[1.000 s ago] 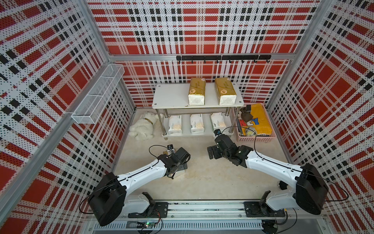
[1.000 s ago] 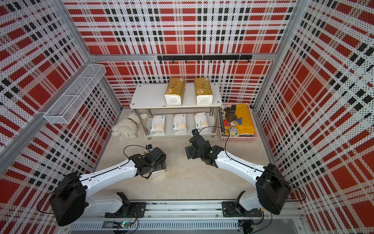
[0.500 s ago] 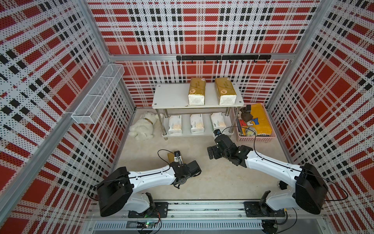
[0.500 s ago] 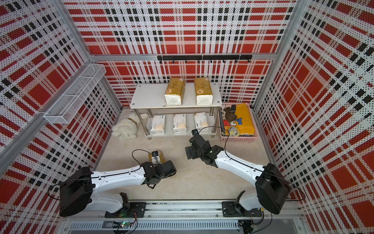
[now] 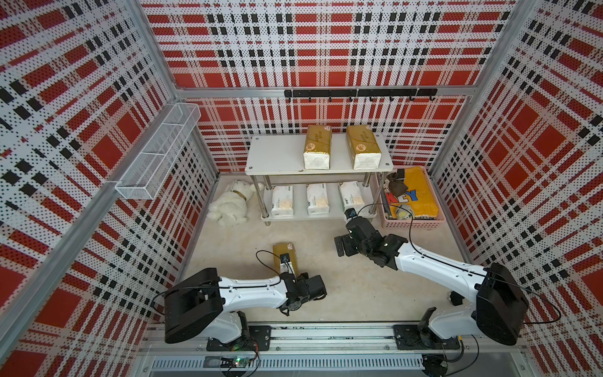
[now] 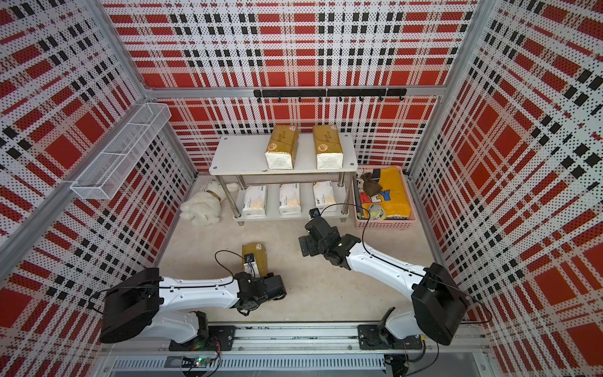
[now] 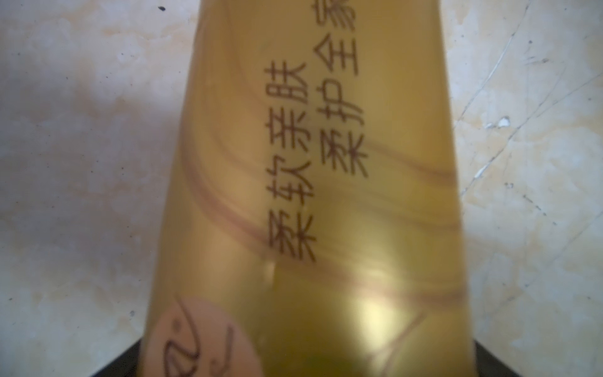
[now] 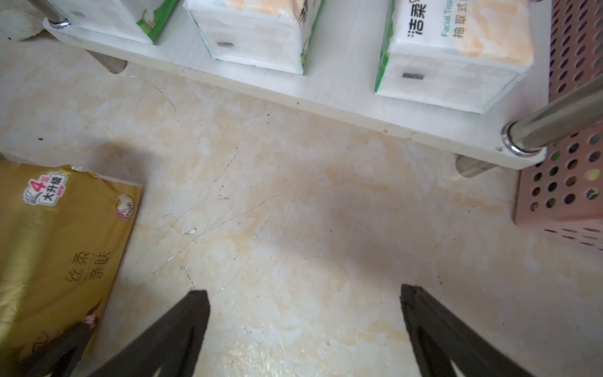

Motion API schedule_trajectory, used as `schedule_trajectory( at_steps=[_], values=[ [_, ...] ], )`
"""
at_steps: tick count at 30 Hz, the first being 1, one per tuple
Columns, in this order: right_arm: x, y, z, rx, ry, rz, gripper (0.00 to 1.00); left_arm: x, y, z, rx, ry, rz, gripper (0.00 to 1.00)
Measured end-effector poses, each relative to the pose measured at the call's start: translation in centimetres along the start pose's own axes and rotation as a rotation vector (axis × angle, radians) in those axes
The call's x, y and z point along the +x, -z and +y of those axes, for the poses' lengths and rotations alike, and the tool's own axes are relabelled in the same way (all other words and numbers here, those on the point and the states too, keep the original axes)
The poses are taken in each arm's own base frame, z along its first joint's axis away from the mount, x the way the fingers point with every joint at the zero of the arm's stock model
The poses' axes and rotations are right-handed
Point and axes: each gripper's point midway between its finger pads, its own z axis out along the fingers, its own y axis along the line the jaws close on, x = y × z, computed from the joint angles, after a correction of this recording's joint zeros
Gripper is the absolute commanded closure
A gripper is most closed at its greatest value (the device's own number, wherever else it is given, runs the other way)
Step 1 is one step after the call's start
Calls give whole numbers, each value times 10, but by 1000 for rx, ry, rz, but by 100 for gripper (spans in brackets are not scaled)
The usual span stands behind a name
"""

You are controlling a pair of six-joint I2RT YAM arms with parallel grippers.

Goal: Place the tissue boxes on the shelf by color
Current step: Pick up the box of tissues from the center of the board.

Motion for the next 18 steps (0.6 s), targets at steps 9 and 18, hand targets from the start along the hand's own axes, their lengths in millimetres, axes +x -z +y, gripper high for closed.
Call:
schedule_trajectory(
  at_steps=[9, 18],
  values=[
    [-2, 0, -1, 11, -4, -3, 0, 5, 6, -2, 26, -6, -69, 1],
    [-1, 3, -6, 28, -19, -4, 0, 7, 0, 10, 17, 9, -90, 0]
  ],
)
